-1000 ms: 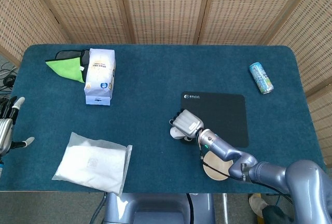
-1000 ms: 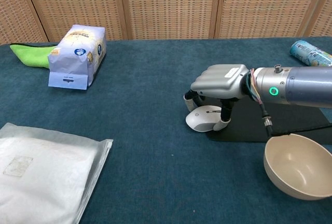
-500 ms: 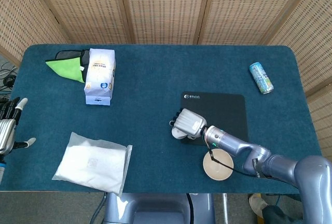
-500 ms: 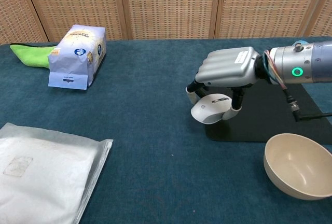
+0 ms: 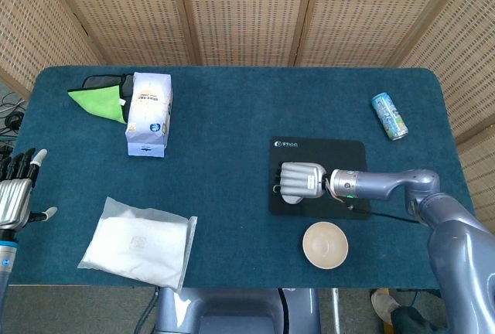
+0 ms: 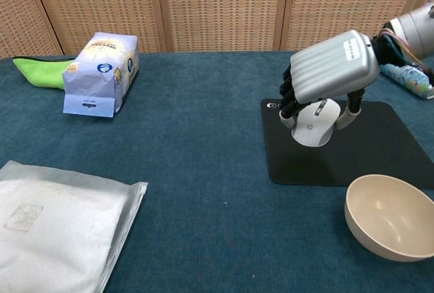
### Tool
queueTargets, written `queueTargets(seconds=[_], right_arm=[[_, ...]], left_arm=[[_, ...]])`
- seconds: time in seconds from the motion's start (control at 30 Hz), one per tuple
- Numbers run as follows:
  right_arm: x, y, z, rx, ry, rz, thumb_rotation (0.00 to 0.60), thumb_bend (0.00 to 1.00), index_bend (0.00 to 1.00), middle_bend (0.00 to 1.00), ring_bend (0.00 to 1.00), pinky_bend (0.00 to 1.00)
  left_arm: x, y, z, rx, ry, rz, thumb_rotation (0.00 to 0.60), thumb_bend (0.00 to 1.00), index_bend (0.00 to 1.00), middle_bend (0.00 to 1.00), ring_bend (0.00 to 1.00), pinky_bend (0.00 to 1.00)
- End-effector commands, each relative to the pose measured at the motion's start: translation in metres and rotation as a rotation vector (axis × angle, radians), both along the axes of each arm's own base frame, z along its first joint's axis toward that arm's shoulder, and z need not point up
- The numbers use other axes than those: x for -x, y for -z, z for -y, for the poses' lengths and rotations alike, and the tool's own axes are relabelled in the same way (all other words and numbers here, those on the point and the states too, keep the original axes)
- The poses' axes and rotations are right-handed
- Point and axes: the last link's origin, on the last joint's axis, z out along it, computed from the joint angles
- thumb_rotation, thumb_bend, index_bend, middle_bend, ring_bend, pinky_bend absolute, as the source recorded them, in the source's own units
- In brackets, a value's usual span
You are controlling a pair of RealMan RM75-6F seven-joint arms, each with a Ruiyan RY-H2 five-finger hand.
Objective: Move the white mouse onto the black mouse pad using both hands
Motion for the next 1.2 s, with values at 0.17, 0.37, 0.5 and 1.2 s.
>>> queueTargets(seconds=[0.17,0.37,0.5,1.2], right_arm=[[0.009,-0.005,0.014,-0.069,-0.171,-0.166,0.600,1.00,0.49,0.53,0.42,0.47],[0.032,0.000,0.010,-0.096,-0.200,-0.273,0.600,1.00,0.49,0.52,0.42,0.47],[0.044,0.001,0.005,-0.109,-0.186,-0.290,0.600,1.00,0.49,0.52,0.42,0.47],[0.057,0.000,0.016,-0.007,-0.199,-0.350,0.600,0.64,0.31,0.08,0.02,0.28]], left_arm=[[0.005,0.002,-0.005,-0.007,-0.019,-0.014,0.600,0.06,0.00,0.00,0.00,0.00],[0.007,0.003,-0.007,-0.014,-0.027,-0.023,0.600,0.06,0.00,0.00,0.00,0.00],[0.008,0.003,-0.008,-0.017,-0.030,-0.030,0.600,0.06,0.00,0.00,0.00,0.00],[0.009,0.008,-0.013,-0.011,-0.041,-0.045,0.600,0.06,0.00,0.00,0.00,0.00]])
